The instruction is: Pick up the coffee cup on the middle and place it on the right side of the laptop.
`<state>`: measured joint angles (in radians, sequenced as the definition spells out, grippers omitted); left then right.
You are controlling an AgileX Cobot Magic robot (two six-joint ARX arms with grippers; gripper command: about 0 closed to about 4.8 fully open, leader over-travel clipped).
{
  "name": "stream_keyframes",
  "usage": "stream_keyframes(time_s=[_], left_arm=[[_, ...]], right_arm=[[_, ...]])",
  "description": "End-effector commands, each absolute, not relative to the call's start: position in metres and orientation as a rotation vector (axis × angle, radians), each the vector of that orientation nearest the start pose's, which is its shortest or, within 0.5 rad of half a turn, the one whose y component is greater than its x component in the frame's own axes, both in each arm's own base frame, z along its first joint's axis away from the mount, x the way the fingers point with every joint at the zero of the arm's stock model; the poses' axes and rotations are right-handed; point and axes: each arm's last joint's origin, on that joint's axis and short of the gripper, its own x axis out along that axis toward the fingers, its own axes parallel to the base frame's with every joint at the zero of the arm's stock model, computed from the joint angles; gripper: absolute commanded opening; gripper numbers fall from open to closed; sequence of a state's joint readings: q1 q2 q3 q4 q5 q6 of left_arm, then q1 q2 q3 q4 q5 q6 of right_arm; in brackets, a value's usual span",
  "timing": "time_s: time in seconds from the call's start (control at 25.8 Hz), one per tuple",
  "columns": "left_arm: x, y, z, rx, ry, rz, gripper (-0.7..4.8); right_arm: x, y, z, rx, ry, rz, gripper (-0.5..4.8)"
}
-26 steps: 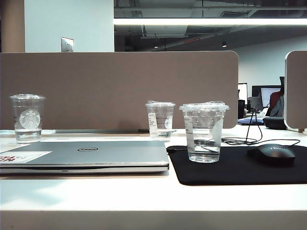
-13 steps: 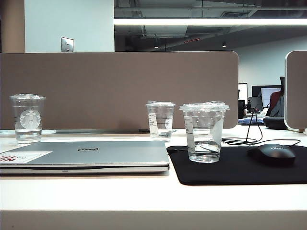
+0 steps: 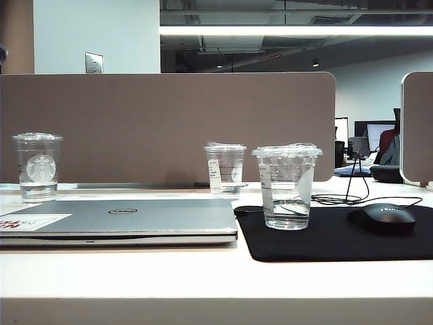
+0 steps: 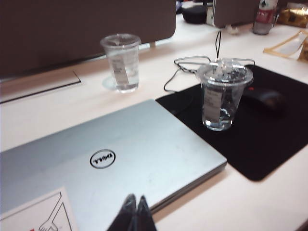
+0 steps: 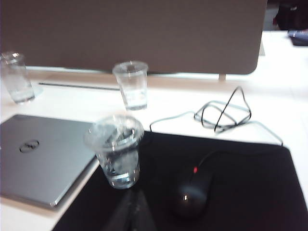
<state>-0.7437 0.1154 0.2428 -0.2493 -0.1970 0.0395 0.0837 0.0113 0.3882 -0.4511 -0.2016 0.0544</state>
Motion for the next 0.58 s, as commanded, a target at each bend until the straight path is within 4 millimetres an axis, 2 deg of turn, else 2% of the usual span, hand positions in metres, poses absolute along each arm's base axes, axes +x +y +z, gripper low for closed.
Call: stream_keyframes(time_s=[0.04,0.35,0.58], left_arm=[[0.067,-0.055,0.207,0.063,0.019,-0.581,-0.06],[0.073,-0.057,0.175,0.07,0.044,-0.568,-0.06],[0.085,-0.047,0.16,0.031,0.049,-0.363,-0.06]], right_arm=[[0.062,0.011,0.236,0.064,0.076,0.285,-0.05],[0.078,0.011,0.204,0.061,0.109,0.231,-0.05],[0.088,0.009,0.182,0.016,0.096,0.156,-0.05]])
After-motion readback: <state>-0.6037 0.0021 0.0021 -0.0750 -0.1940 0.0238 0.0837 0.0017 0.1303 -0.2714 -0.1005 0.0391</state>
